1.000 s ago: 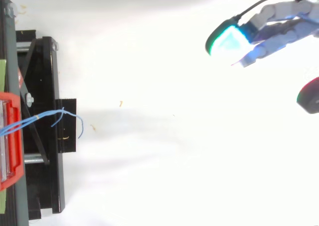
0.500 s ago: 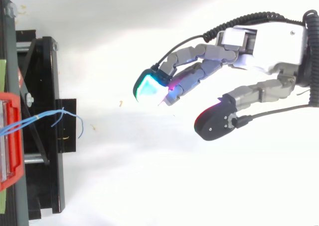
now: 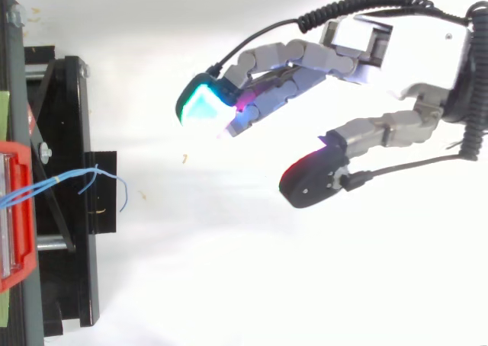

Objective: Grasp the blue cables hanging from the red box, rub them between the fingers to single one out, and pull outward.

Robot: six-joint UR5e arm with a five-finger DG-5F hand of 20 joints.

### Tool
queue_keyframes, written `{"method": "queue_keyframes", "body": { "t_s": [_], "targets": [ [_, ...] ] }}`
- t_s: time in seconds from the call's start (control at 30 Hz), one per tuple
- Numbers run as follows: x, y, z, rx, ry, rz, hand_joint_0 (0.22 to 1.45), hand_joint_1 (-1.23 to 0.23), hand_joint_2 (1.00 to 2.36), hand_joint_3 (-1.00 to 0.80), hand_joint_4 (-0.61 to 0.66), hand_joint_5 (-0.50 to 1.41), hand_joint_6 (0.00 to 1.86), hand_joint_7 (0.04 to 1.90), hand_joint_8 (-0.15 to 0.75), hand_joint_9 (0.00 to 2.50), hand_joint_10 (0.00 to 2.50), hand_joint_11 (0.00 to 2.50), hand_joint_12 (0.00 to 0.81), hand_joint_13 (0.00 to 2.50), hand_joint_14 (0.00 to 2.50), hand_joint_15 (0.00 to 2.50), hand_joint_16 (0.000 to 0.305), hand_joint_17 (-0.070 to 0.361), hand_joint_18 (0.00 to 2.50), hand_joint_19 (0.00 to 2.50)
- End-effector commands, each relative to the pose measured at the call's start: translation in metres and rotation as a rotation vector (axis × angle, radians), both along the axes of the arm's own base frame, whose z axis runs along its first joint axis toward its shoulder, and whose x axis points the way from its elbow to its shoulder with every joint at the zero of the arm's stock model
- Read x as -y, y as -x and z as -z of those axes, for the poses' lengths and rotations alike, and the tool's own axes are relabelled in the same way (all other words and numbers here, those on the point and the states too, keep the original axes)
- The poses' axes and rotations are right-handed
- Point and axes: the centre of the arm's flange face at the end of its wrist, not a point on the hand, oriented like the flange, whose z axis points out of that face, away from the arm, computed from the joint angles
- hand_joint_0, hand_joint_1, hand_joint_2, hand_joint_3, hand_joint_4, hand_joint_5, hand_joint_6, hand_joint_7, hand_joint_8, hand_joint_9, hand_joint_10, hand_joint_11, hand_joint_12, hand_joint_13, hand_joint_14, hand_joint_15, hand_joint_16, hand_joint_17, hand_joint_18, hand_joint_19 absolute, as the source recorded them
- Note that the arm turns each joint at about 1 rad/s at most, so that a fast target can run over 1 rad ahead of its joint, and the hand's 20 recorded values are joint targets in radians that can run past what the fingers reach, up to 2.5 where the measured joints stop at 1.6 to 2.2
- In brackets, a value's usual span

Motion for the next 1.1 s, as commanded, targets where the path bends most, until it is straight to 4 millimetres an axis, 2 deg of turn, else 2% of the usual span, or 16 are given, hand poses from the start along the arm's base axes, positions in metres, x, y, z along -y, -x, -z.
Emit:
{"method": "queue_keyframes", "body": {
  "t_s": [0.0,0.03,0.07,0.13,0.3,0.63,0.67,0.7,0.73,0.77,0.83,1.07],
  "targets": [
    [0.001,-0.033,0.026,-0.001,-0.039,-0.017,0.50,-0.59,1.00,-0.50,0.27,-0.17,0.50,0.71,0.285,0.78,0.00,0.10,0.345,0.69,0.01,0.21,0.041,0.093,0.51,0.26],
    [0.001,-0.033,0.026,-0.001,-0.039,-0.017,0.50,-0.59,1.00,-0.50,0.28,-0.17,0.50,0.71,0.287,0.78,0.00,0.09,0.345,0.69,0.01,0.20,0.041,0.093,0.51,0.26],
    [-0.002,-0.051,0.029,0.003,-0.083,-0.058,0.50,-0.58,1.00,-0.50,0.28,-0.17,0.50,0.71,0.288,0.78,0.00,0.09,0.345,0.69,0.01,0.21,0.041,0.093,0.51,0.27],
    [-0.006,-0.061,0.029,-0.008,-0.110,-0.085,0.50,-0.58,1.00,-0.50,0.27,-0.17,0.50,0.71,0.286,0.78,0.00,0.09,0.346,0.69,0.01,0.20,0.041,0.093,0.51,0.27],
    [-0.004,-0.057,0.030,-0.053,-0.106,-0.067,0.50,-0.59,1.00,-0.50,0.27,-0.17,0.50,0.71,0.289,0.78,0.00,0.09,0.347,0.69,0.01,0.21,0.042,0.094,0.51,0.26],
    [0.004,-0.066,0.019,0.023,-0.038,-0.018,0.49,-0.59,1.00,-0.50,0.27,-0.17,0.50,0.71,0.290,0.78,0.00,0.09,0.347,0.69,0.01,0.20,0.042,0.094,0.51,0.27],
    [0.002,-0.067,0.021,0.024,-0.032,-0.020,0.49,-0.59,1.00,-0.50,0.28,-0.17,0.50,0.71,0.290,0.78,0.00,0.09,0.348,0.69,0.01,0.21,0.042,0.094,0.51,0.27],
    [0.004,-0.073,0.037,0.017,-0.028,-0.019,0.49,-0.59,1.00,-0.50,0.27,-0.17,0.50,0.71,0.288,0.78,0.00,0.09,0.349,0.69,0.01,0.20,0.042,0.094,0.51,0.27],
    [0.006,-0.076,0.038,0.022,-0.033,-0.018,0.49,-0.59,1.00,-0.50,0.27,-0.17,0.50,0.71,0.290,0.78,0.00,0.08,0.350,0.69,0.01,0.21,0.042,0.094,0.51,0.27],
    [0.006,-0.082,0.050,0.016,-0.045,-0.024,0.49,-0.59,1.00,-0.50,0.27,-0.17,0.50,0.71,0.290,0.78,0.00,0.09,0.348,0.69,0.01,0.21,0.042,0.094,0.51,0.26],
    [0.003,-0.090,0.047,0.026,-0.074,-0.050,0.49,-0.59,1.00,-0.50,0.27,-0.17,0.50,0.71,0.290,0.78,0.00,0.08,0.348,0.69,0.01,0.21,0.042,0.095,0.51,0.27],
    [0.001,-0.092,0.042,0.026,-0.075,-0.057,0.49,-0.59,1.00,-0.50,0.27,-0.17,0.50,0.71,0.291,0.78,0.00,0.09,0.348,0.69,0.01,0.21,0.042,0.095,0.51,0.27]
  ]
}}
